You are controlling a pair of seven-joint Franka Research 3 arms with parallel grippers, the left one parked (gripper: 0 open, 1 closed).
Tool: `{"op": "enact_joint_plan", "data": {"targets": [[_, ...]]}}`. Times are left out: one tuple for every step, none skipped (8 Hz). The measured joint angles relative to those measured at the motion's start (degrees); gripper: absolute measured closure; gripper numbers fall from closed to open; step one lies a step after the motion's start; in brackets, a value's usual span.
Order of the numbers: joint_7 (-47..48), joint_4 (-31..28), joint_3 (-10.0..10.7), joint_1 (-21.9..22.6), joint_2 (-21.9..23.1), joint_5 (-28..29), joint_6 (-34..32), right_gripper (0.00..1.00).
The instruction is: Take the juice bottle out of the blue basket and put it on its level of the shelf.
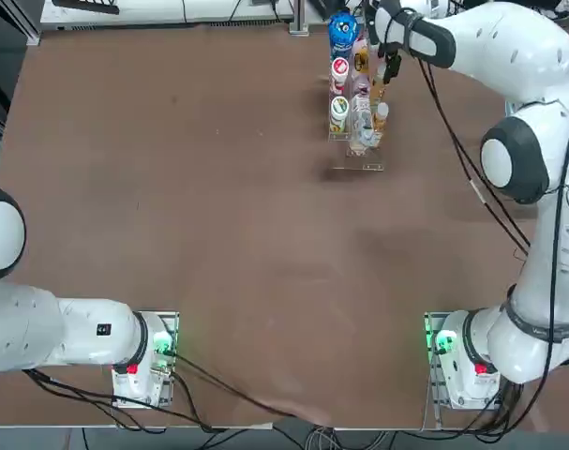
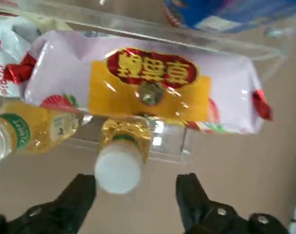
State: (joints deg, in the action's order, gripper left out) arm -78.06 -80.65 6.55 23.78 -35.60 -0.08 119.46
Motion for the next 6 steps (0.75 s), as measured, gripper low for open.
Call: {"op": "enact_joint_plan", "data": {"targets": [[0.0, 0.65, 0.08, -0.35, 0.17, 0.0, -0.24, 0.0], [0.01, 1.19, 0.3, -0.78, 0.57, 0.03, -1.26, 0.0], [0.01, 2.14, 0.47, -1.68, 1.15, 0.37, -3.34, 0.0], [0.01, 3.64, 0.55, -3.08, 2.11, 1.23, -6.29, 0.0], [0.01, 5.06, 0.59, -4.7, 3.43, 2.21, -9.13, 0.0], [0.19, 5.86, 0.66, -6.4, 5.09, 3.48, -10.91, 0.0]]}}
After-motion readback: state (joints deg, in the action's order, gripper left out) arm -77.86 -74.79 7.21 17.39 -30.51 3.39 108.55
